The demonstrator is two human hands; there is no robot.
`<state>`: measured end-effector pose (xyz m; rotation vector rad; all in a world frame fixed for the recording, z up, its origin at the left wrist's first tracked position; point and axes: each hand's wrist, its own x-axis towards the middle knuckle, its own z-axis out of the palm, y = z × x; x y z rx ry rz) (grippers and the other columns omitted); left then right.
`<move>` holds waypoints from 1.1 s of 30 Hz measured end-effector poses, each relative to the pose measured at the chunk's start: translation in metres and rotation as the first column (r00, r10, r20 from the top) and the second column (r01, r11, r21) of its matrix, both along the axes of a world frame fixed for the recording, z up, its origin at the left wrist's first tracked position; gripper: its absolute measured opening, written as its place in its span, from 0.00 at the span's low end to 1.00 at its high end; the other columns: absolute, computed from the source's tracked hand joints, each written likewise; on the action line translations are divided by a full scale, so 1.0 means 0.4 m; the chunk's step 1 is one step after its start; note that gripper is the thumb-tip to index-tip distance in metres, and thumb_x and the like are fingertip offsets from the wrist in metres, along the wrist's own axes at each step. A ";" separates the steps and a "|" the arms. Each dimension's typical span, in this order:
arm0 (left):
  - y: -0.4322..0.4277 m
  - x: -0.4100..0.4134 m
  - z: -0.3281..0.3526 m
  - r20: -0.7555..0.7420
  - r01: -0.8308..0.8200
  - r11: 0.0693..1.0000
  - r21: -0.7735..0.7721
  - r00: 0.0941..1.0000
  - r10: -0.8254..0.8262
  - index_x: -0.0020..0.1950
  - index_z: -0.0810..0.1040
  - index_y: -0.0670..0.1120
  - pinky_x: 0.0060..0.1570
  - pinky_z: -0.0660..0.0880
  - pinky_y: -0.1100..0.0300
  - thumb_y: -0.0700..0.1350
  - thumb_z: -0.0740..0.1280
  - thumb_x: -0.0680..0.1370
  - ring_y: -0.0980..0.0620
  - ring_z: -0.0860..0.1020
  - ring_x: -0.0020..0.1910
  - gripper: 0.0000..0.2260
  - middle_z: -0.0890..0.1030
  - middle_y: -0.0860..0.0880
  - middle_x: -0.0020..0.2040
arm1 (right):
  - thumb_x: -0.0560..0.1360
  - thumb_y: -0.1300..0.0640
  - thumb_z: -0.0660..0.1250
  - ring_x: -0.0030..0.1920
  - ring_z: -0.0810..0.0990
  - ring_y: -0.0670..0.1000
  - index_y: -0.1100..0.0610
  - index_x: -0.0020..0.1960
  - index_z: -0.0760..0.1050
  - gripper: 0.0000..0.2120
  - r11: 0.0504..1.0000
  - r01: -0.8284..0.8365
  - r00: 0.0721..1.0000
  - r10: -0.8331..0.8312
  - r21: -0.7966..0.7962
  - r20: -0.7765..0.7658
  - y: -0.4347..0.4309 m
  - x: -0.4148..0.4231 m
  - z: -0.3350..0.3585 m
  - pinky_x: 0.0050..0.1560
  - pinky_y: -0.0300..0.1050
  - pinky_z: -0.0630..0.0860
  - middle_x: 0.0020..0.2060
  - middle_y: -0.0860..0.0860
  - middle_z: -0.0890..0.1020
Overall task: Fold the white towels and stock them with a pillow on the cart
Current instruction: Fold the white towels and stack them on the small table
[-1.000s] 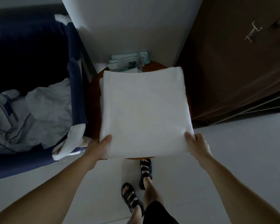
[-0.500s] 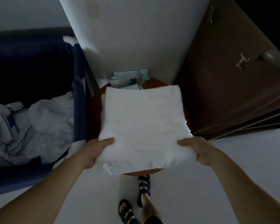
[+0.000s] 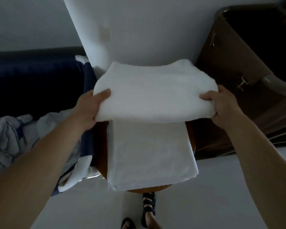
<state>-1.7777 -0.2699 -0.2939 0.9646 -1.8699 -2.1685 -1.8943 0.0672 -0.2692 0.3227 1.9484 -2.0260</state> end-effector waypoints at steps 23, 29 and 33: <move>0.131 0.283 -0.560 0.493 0.193 0.908 -0.373 0.870 0.018 0.63 0.74 0.40 0.53 0.67 0.59 0.52 0.63 0.82 0.46 0.76 0.55 0.17 0.79 0.41 0.60 | 0.57 0.51 0.66 0.42 0.78 0.45 0.42 0.48 0.73 0.18 0.860 -0.079 0.997 0.069 0.505 0.038 0.032 0.188 -0.361 0.36 0.42 0.71 0.44 0.42 0.79; 0.146 0.292 -0.532 0.462 0.198 0.887 -0.416 0.887 0.019 0.60 0.72 0.39 0.51 0.65 0.58 0.51 0.62 0.83 0.46 0.74 0.53 0.15 0.76 0.42 0.55 | 0.70 0.60 0.70 0.41 0.75 0.51 0.58 0.63 0.74 0.21 0.758 -0.114 0.983 -0.005 0.642 0.181 0.086 0.222 -0.507 0.40 0.44 0.69 0.45 0.50 0.77; 0.164 0.302 -0.488 0.351 0.132 0.850 -0.510 0.934 0.066 0.55 0.70 0.46 0.44 0.68 0.62 0.52 0.62 0.83 0.52 0.74 0.43 0.10 0.76 0.51 0.48 | 0.69 0.58 0.69 0.38 0.74 0.50 0.55 0.52 0.73 0.13 0.739 -0.101 0.986 -0.017 0.666 0.168 0.090 0.209 -0.550 0.39 0.46 0.69 0.42 0.52 0.78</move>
